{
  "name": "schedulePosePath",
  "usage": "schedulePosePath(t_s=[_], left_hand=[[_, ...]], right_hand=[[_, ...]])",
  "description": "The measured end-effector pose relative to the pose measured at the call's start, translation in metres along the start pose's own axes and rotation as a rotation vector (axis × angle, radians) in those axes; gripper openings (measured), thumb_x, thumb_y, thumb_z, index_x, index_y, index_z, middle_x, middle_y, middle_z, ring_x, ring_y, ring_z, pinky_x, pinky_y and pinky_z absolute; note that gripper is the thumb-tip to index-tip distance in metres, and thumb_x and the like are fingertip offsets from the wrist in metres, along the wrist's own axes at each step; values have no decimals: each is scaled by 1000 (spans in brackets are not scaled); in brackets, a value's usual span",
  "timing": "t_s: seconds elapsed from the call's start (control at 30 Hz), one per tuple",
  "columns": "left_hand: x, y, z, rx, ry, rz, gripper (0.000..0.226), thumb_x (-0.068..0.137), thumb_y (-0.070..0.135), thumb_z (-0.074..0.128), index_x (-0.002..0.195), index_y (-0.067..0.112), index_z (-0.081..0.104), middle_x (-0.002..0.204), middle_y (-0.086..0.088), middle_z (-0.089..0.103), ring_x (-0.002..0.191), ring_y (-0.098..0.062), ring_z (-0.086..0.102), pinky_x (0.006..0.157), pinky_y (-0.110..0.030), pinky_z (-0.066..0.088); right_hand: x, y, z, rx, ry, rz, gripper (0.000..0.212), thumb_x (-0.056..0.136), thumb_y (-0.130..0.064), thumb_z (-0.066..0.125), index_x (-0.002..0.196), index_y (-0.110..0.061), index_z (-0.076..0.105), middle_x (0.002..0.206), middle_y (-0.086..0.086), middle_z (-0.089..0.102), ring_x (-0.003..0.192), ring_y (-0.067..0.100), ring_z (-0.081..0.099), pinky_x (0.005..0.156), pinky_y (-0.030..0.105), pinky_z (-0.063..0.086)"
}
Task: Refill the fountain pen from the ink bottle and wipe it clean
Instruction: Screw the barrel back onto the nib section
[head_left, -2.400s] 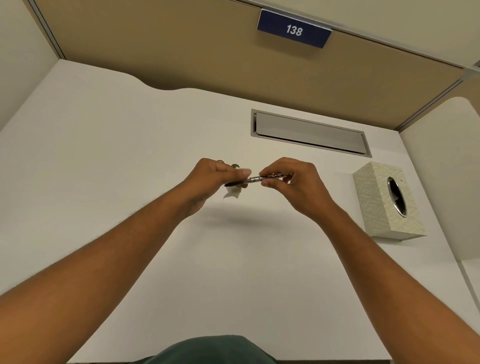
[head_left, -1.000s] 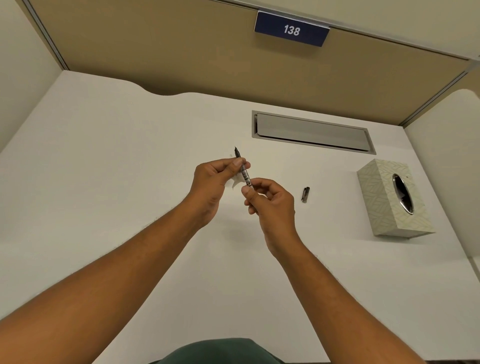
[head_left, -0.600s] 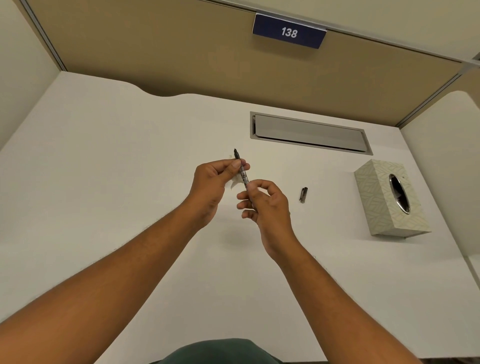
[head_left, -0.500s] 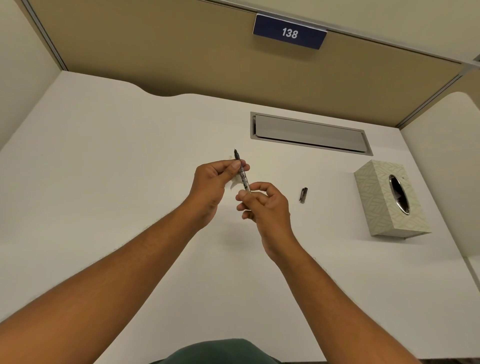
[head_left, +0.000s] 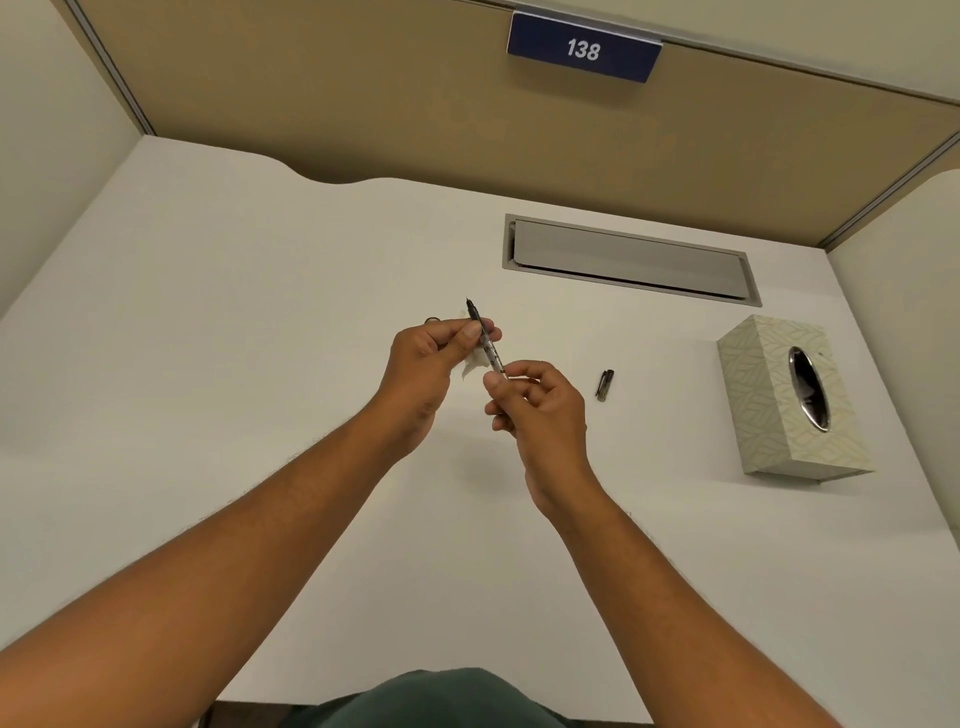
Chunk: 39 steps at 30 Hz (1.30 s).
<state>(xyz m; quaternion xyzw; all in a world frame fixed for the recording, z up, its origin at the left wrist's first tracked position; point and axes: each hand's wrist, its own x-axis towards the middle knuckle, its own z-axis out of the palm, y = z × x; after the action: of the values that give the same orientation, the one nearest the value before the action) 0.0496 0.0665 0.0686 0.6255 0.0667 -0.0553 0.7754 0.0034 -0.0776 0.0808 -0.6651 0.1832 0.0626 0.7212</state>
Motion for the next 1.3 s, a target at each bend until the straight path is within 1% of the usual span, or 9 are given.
schedulePosePath(t_s=[0.07,0.2,0.37,0.47,0.63,0.8,0.9,1.1,1.3], left_hand=[[-2,-1,6,8,15,2,21,106,18,61,103,17,81,112,-4,81,121,-25,71,118,-51,45],[-5,-1,21,52,28,10,22,106,21,60,104,20,82,107,4,82,114,-14,73,121,-46,40],[-8,-1,38,74,103,6,22,106,18,61,112,7,79,100,9,82,103,-4,74,97,-21,52],[-7,-5,45,60,116,11,20,106,18,61,106,12,80,103,5,82,106,-8,74,100,-24,53],[-9,-9,57,67,130,7,19,105,20,62,105,15,80,107,2,82,108,-9,73,104,-27,51],[-8,-10,63,21,188,-19,14,100,22,70,95,19,83,104,0,83,109,-13,74,104,-29,51],[-7,-11,63,-3,219,-36,14,96,24,75,97,14,84,102,0,83,102,-7,73,100,-25,49],[-3,-10,59,-19,230,-54,12,89,24,82,94,13,85,99,-6,82,102,-15,73,103,-29,50],[0,-9,61,-34,286,-97,16,80,27,89,90,15,86,93,-2,80,100,-16,70,93,-27,47]], right_hand=[[0,-1,-5,24,-23,21,12,101,-21,72,103,-10,74,81,5,75,67,15,68,66,30,55],[3,-2,-17,42,-83,112,36,110,-36,53,102,-11,78,82,4,73,70,14,65,65,28,53],[9,2,-35,14,-89,39,26,96,-25,78,119,-17,66,88,4,76,76,16,69,73,30,56],[12,-1,-43,45,-103,27,12,100,-20,73,105,-11,68,82,6,77,69,16,68,70,30,56],[15,0,-55,29,-173,127,37,111,-37,51,105,-9,75,82,5,74,71,15,67,69,29,55],[23,4,-63,-16,-124,26,22,95,-22,79,115,-16,70,92,6,76,77,15,72,72,28,58],[26,4,-63,-17,-126,32,8,98,-20,74,103,-13,74,83,2,76,71,14,70,70,29,56],[31,5,-64,-25,-219,115,41,111,-40,50,98,-11,77,76,2,68,68,15,62,65,29,51],[35,5,-61,-114,-133,-42,17,93,-16,81,107,-18,71,85,2,75,68,10,69,65,23,57]])
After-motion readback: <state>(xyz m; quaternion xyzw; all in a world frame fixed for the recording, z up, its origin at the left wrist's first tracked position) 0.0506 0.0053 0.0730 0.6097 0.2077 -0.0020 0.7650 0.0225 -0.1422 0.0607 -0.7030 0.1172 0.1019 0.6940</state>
